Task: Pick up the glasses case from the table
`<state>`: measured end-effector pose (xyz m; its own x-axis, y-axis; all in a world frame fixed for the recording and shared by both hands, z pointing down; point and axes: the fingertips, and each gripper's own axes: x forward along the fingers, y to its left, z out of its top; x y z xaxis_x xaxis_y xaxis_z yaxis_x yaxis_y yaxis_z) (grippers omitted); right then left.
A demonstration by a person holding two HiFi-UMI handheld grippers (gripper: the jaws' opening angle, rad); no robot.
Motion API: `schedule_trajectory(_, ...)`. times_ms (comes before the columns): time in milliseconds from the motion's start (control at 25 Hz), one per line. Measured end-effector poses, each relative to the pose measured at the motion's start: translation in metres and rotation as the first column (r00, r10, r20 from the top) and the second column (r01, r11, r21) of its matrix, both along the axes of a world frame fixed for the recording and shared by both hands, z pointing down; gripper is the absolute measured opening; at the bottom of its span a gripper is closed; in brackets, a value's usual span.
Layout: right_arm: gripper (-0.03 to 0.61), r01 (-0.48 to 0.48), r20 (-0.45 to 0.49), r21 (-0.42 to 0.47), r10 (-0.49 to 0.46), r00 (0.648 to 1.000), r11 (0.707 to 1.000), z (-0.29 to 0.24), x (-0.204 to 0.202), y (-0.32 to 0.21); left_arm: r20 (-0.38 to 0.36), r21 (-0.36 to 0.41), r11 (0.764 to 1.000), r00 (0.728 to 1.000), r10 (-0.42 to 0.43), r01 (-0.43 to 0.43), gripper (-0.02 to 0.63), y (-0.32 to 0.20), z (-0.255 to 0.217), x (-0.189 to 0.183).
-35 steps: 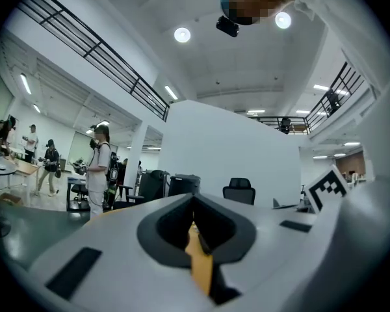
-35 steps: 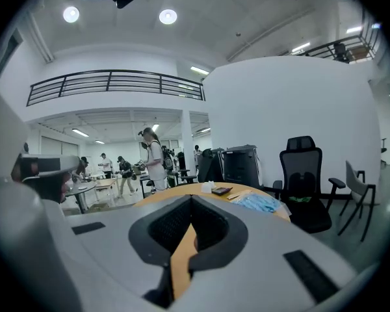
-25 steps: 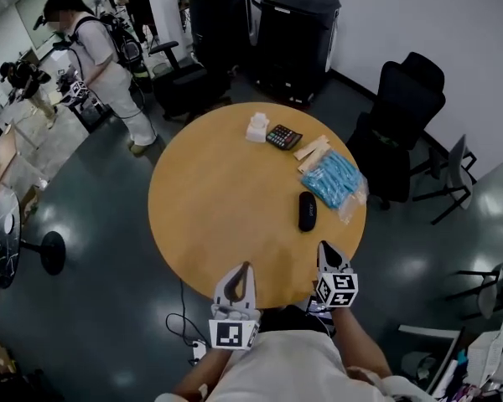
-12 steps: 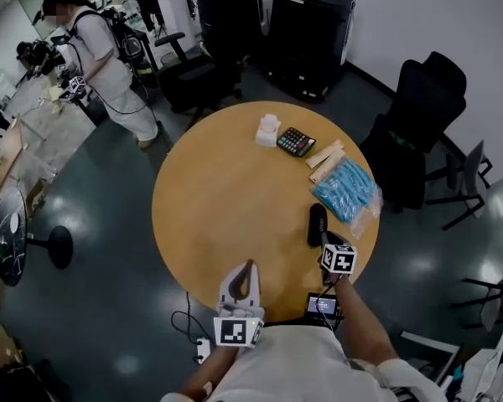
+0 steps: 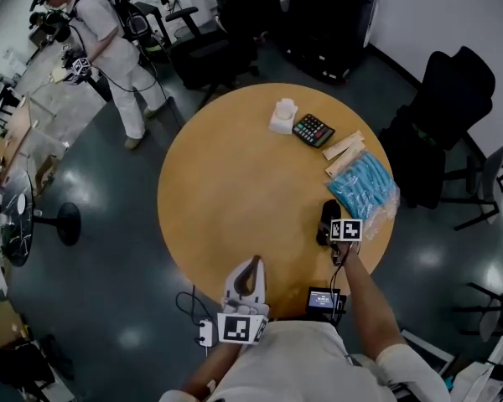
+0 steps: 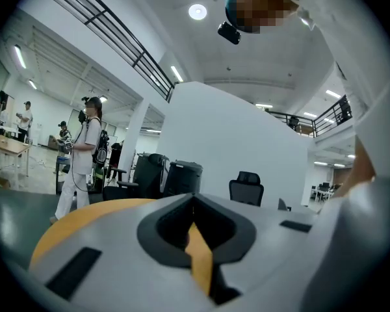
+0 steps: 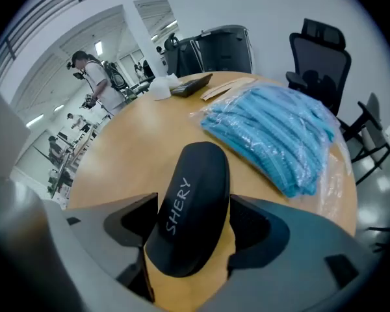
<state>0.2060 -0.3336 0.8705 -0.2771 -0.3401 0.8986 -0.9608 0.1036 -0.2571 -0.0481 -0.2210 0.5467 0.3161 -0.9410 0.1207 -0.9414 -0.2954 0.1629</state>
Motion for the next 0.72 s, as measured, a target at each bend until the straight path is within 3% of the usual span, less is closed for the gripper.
schedule_trajectory(160,0.339,0.039,0.002,-0.027,-0.039,0.999,0.999,0.008,-0.007,-0.009,0.006,-0.020,1.000,1.000,-0.020,0.021,0.008,0.003,0.005,-0.003)
schedule_trajectory(360,0.338,0.022,-0.012,-0.029,-0.022,1.000,0.999,0.008,-0.006,-0.010,-0.006,-0.037,0.998,0.999,-0.042,0.042,0.008,0.010,0.007,-0.007)
schedule_trajectory(520,0.336,0.085,-0.010,0.089,-0.084,0.996,0.992,-0.018,-0.015,-0.008,0.012,-0.005,1.000,1.000,-0.029,0.029,0.008,0.016,0.000,-0.004)
schedule_trajectory(600,0.336,0.126,0.022,0.229,-0.135,0.991,0.965,-0.056,-0.030,-0.009,0.018,0.014,1.000,1.000,-0.023,0.023,0.008,0.018,-0.007,-0.004)
schedule_trajectory(640,0.336,0.148,0.029,0.317,-0.166,0.986,0.937,-0.081,-0.037,-0.007,0.019,0.022,1.000,1.000,-0.020,0.019,0.008,0.020,-0.010,-0.005)
schedule_trajectory(720,0.336,0.178,0.029,0.502,-0.223,0.974,0.846,-0.142,-0.053,0.003,0.015,0.032,0.999,1.000,-0.013,0.013,0.008,0.023,-0.016,-0.005)
